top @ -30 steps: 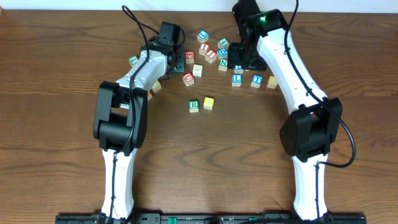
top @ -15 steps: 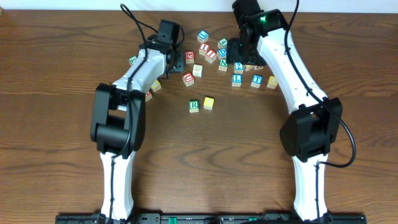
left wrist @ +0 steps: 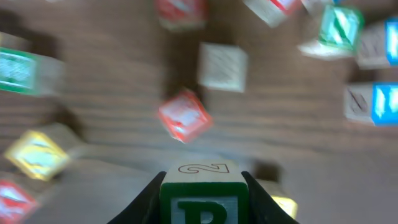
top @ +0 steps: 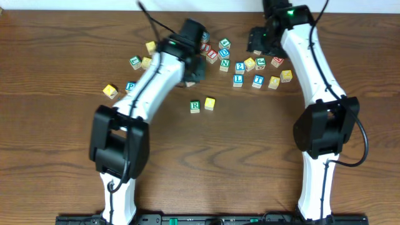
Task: Spell out ROBOT
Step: 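Carry the B block and place it right of the O block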
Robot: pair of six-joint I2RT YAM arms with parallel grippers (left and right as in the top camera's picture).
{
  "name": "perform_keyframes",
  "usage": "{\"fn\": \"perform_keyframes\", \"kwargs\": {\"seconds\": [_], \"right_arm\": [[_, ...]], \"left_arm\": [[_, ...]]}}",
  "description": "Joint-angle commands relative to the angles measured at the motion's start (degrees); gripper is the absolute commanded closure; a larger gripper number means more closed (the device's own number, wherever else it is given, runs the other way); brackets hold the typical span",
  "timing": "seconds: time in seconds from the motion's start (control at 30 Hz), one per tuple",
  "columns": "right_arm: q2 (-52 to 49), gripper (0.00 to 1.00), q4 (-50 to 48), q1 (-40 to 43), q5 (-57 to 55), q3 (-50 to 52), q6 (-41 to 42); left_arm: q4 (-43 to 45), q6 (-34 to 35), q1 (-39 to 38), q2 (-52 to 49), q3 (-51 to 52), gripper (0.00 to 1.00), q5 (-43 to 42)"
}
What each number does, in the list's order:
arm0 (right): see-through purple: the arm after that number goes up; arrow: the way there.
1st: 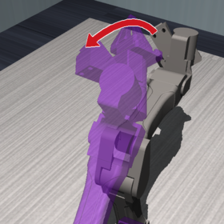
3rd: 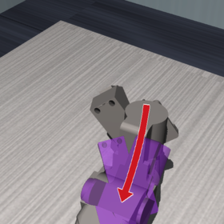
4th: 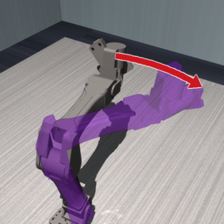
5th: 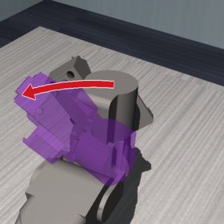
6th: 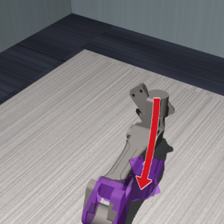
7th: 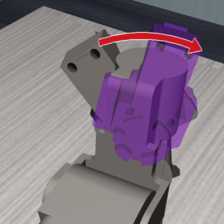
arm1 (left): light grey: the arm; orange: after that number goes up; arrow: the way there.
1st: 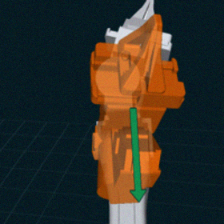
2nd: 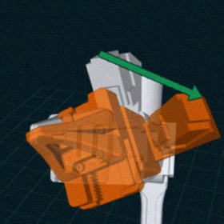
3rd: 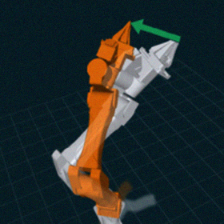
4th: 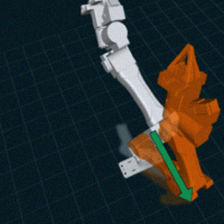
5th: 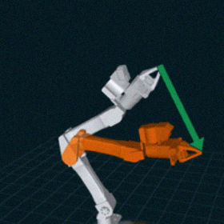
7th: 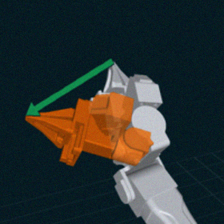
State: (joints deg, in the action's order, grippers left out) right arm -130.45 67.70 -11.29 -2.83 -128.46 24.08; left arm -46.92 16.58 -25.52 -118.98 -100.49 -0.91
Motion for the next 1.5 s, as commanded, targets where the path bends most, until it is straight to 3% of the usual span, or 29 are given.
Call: {"fn": "perform_keyframes", "kwargs": {"seconds": [0.0, 0.13, 0.43, 0.83, 0.97, 1.23, 1.47], "right_arm": [[0.48, 0.27, 0.24, 0.48, -0.68, -0.46, 0.72], [0.48, 0.27, 0.46, 0.9, -0.7, -0.46, 0.7], [0.48, 0.26, 1.2, 0.96, -0.74, -0.46, 0.02], [0.46, 0.23, 0.66, 2.1, -2.84, -0.31, 0.07], [0.48, 0.24, 0.02, 4.24, -1.57, -0.33, 0.07], [0.48, 0.25, 1.22, 6.16, -0.85, -0.33, 0.07], [0.48, 0.25, 1.84, 6.16, -0.85, -0.31, 0.07]], "left_arm": [[-0.33, 2.49, -3.69, -0.98, 1.84, 0.72, 0.07], [0.83, 9.09, -7.48, -1.27, 2.95, 0.72, 0.09], [4.31, 9.25, -13.03, -3.89, 3.41, 0.74, 6.95], [5.9, 9.29, -13.68, -8.02, 3.52, 0.73, 6.97], [6.36, 11.04, -13.66, -9.97, 3.52, 0.67, 6.88], [7.06, 11.02, -13.68, -10.08, 3.54, 0.67, 6.73], [7.17, 11.02, -13.68, -10.1, 3.54, 0.56, 6.73]]}}
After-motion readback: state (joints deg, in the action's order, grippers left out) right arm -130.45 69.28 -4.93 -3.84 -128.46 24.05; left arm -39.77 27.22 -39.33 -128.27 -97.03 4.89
